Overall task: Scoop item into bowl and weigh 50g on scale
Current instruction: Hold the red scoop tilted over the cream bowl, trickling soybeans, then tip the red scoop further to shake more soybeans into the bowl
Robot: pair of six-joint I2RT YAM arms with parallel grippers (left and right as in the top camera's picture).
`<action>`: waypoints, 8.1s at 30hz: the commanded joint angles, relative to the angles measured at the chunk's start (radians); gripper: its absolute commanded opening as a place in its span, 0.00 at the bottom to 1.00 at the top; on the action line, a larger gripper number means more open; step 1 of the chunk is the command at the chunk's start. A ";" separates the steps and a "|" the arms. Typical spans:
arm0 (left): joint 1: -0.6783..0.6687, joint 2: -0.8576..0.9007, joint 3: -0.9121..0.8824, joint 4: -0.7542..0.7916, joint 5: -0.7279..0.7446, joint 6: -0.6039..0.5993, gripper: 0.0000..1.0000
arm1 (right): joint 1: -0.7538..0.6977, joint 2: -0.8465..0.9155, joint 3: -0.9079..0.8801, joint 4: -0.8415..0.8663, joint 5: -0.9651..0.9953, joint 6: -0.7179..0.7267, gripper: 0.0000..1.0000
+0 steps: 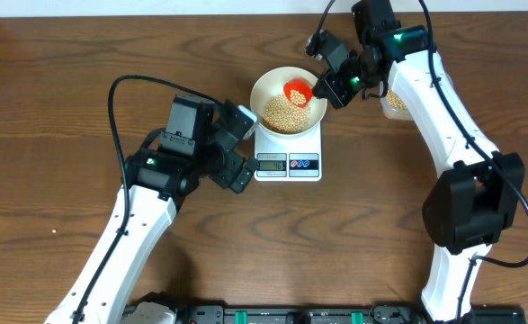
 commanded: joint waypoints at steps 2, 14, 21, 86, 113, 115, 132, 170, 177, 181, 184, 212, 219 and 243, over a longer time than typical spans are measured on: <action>0.001 0.008 0.005 -0.003 0.015 0.016 0.96 | 0.009 -0.038 0.007 -0.005 0.003 -0.015 0.01; 0.001 0.008 0.005 -0.003 0.015 0.016 0.96 | 0.009 -0.038 0.007 -0.012 0.039 -0.034 0.01; 0.001 0.008 0.005 -0.003 0.015 0.016 0.96 | 0.009 -0.038 0.007 -0.012 0.028 -0.033 0.01; 0.001 0.008 0.005 -0.003 0.015 0.016 0.96 | 0.014 -0.038 0.007 0.000 -0.065 -0.028 0.01; 0.001 0.008 0.005 -0.003 0.015 0.016 0.96 | -0.036 -0.038 0.007 -0.004 -0.114 -0.010 0.01; 0.001 0.008 0.005 -0.003 0.015 0.016 0.96 | -0.037 -0.039 0.007 -0.005 -0.115 -0.010 0.01; 0.001 0.008 0.005 -0.003 0.015 0.016 0.96 | -0.037 -0.039 0.007 -0.014 -0.121 -0.010 0.01; 0.001 0.008 0.005 -0.003 0.015 0.016 0.96 | 0.026 -0.038 0.007 -0.027 0.018 -0.124 0.01; 0.001 0.008 0.005 -0.003 0.015 0.016 0.97 | 0.027 -0.038 0.007 -0.022 0.019 -0.128 0.01; 0.001 0.008 0.005 -0.003 0.015 0.016 0.97 | 0.029 -0.039 0.007 -0.026 0.018 -0.154 0.01; 0.001 0.008 0.005 -0.003 0.015 0.016 0.96 | 0.028 -0.039 0.007 -0.026 0.018 -0.153 0.01; 0.001 0.008 0.005 -0.003 0.015 0.016 0.96 | 0.024 -0.038 0.007 -0.012 -0.020 -0.108 0.01; 0.001 0.008 0.005 -0.003 0.015 0.016 0.96 | 0.024 -0.038 0.007 -0.012 -0.019 -0.108 0.01; 0.001 0.008 0.005 -0.003 0.015 0.016 0.96 | 0.046 -0.038 0.007 -0.023 -0.014 -0.183 0.01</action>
